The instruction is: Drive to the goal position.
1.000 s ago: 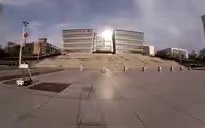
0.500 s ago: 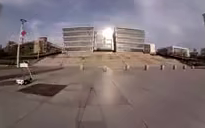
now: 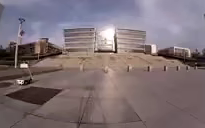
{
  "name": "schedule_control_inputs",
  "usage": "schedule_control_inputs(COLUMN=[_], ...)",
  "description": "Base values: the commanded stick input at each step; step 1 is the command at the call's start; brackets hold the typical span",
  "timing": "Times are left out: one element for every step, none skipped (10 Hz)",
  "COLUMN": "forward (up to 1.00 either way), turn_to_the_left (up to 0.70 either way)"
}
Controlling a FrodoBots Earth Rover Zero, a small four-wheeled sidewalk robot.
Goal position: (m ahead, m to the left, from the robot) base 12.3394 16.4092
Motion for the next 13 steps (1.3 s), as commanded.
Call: schedule_control_inputs(forward=[0.70,0.70,0.70,0.70,0.70,0.70,0.70,0.70,0.70,0.70,0.70,0.70,0.70], turn_to_the_left=[0.00,0.00,0.00,0.00,0.00,0.00,0.00,0.00,0.00,0.00,0.00,0.00,0.00])
